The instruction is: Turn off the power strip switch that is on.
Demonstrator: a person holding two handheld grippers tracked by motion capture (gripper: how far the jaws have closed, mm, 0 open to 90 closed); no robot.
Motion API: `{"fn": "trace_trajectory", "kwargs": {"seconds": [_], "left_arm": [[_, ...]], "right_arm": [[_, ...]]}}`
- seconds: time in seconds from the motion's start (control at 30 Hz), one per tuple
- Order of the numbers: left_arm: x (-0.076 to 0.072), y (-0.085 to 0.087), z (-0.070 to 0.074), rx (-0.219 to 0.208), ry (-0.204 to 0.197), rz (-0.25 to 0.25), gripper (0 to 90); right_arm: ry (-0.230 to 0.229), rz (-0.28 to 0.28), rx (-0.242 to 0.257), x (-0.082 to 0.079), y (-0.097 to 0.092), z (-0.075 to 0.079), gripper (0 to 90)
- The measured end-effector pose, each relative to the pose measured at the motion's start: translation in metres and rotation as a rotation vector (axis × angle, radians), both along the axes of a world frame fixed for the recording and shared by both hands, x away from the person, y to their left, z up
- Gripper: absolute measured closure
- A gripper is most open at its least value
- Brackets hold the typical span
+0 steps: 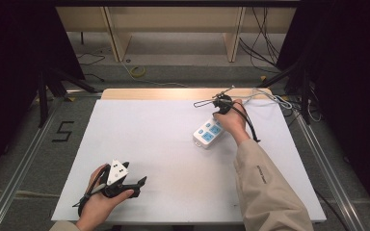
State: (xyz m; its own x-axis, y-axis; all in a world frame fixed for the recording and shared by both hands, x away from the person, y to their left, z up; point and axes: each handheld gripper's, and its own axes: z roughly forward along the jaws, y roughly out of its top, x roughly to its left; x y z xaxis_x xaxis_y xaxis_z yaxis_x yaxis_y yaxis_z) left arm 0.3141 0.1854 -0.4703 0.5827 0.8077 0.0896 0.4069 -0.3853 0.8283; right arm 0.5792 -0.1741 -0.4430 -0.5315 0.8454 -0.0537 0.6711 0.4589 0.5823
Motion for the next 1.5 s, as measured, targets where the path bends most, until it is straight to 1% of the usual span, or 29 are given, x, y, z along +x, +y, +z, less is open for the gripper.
{"fn": "trace_trajectory", "kwargs": {"seconds": [0.1, 0.23, 0.4, 0.47, 0.53, 0.67, 0.97, 1.07, 1.17, 1.5], "left_arm": [[-0.0001, 0.0001, 0.0, -0.001, -0.001, 0.0, 20.7], [0.0, 0.0002, 0.0, -0.001, -0.001, 0.0, 20.8], [0.0, -0.0001, -0.0001, -0.003, -0.001, 0.001, 20.8], [-0.0001, 0.0001, 0.0, 0.0, -0.001, 0.0, 20.8], [-0.0001, 0.0, -0.0001, -0.001, -0.003, 0.001, 20.8], [-0.0001, -0.0006, -0.0002, -0.004, -0.003, 0.001, 20.8], [0.0, -0.0006, -0.0002, -0.002, -0.004, 0.001, 20.8], [0.0, -0.0005, -0.0001, -0.002, -0.005, 0.002, 20.8], [-0.0001, -0.0001, -0.0001, 0.001, -0.004, 0.001, 20.8], [0.0, 0.0, -0.0001, 0.002, -0.004, 0.002, 20.7]], "right_arm": [[0.005, 0.003, -0.009, 0.0006, 0.0004, -0.001, 90.0], [0.01, -0.001, -0.006, 0.0012, 0.0005, -0.0017, 90.0], [0.011, 0.003, -0.019, 0.0014, 0.0014, -0.0013, 90.0], [0.015, 0.002, -0.017, 0.0016, 0.0012, -0.0012, 90.0], [0.012, 0.001, -0.018, 0.0014, 0.0013, -0.0014, 90.0], [0.007, 0.01, -0.033, 0.0006, 0.0028, -0.0012, 90.0], [0.015, 0.007, -0.035, 0.0012, 0.0034, -0.0009, 90.0], [0.008, 0.012, -0.053, 0.0012, 0.0051, -0.0008, 90.0], [0.003, 0.011, -0.06, 0.0008, 0.0064, -0.0012, 90.0], [0.003, 0.01, -0.05, 0.0013, 0.0053, -0.0018, 90.0]]}}
